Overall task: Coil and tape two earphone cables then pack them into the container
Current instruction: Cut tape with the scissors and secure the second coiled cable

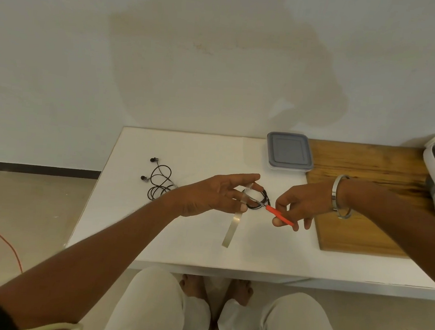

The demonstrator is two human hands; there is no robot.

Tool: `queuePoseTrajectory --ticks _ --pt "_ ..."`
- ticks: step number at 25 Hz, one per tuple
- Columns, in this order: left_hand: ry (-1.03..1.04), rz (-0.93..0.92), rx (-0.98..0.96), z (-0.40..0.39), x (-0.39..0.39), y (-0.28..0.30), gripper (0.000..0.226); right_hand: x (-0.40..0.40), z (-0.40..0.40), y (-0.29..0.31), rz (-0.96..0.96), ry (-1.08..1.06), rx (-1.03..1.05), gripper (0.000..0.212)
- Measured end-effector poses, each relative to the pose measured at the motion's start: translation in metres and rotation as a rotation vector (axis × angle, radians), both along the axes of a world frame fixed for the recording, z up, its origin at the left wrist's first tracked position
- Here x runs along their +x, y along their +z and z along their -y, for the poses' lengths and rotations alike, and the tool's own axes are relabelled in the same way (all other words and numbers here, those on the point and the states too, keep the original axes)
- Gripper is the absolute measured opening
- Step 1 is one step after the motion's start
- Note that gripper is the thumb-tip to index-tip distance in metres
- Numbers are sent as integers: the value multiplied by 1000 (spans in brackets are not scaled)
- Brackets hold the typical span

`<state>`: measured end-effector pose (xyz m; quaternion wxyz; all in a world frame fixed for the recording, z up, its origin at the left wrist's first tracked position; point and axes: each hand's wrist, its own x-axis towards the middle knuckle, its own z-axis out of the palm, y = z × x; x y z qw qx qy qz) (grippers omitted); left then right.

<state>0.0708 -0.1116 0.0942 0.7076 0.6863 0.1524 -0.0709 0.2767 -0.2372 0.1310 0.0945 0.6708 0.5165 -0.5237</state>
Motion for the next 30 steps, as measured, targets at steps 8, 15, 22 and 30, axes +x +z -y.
queuePoseTrajectory --ticks 8,15,22,30 --pt "-26 19 -37 -3 0 -1 73 3 -3 2 59 60 103 26" --pt "115 78 -91 -5 -2 -12 76 13 13 -11 70 -88 119 35" --pt "444 -20 52 -24 -17 -42 74 25 42 -85 595 -38 86 44" --pt "492 -5 133 -31 -38 -40 70 14 44 -109 684 -189 99 32"
